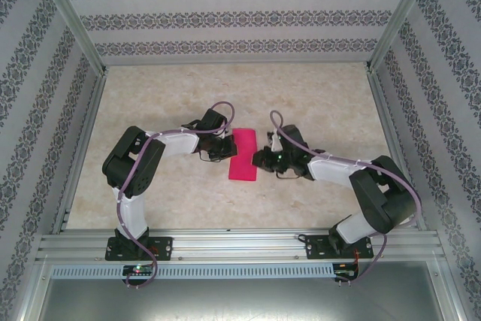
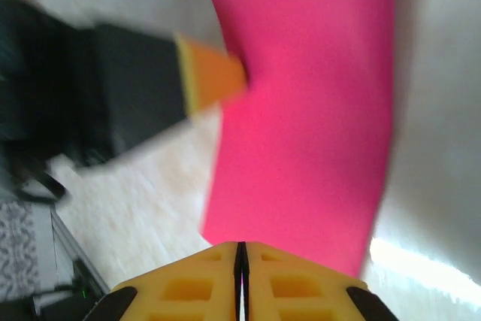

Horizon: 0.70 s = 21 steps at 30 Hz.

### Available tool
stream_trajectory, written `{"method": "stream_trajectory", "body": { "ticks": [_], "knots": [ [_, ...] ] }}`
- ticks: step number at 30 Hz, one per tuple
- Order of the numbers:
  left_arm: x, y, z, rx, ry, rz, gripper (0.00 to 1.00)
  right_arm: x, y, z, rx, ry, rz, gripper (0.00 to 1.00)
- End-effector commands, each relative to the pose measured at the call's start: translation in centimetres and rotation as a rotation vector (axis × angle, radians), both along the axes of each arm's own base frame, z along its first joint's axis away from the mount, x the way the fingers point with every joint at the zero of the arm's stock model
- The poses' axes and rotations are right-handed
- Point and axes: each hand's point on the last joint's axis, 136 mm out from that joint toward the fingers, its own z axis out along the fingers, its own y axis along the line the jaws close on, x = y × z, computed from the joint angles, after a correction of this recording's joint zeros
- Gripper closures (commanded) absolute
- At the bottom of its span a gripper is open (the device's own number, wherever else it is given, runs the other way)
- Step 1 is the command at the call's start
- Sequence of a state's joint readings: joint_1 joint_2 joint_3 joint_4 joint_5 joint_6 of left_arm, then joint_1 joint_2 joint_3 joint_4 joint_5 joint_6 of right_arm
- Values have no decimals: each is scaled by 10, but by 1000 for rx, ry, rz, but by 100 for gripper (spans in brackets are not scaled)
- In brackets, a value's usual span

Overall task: Fold a paper plane with a square sheet of paper (pick it up from the middle)
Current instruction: Fold the square sheet of paper in half at the center of the table.

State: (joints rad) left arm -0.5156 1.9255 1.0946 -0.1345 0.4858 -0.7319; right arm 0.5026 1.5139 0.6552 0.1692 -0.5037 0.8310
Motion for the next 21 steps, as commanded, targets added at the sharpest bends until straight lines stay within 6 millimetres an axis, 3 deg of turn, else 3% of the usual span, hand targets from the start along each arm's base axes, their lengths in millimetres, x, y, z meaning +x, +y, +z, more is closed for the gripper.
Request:
{"method": "stream_trajectory", "body": {
  "ticks": [1, 8, 13, 18, 21],
  "knots": [
    [-26, 18, -35, 128, 110, -22, 100, 35, -4, 15, -25, -108, -42, 89],
    [-28, 18, -36, 135, 114, -29, 100, 49, 19, -2, 122, 1, 42, 88],
    [-27, 18, -36, 133, 114, -32, 100, 50, 8, -36, 46, 52, 8, 88],
    [-28, 19, -37, 139, 116, -32, 100, 37, -11, -76, -61, 148, -36, 88],
    [-28, 19, -38, 144, 116, -34, 100, 31, -14, -78, -75, 175, -32, 88]
  ]
}}
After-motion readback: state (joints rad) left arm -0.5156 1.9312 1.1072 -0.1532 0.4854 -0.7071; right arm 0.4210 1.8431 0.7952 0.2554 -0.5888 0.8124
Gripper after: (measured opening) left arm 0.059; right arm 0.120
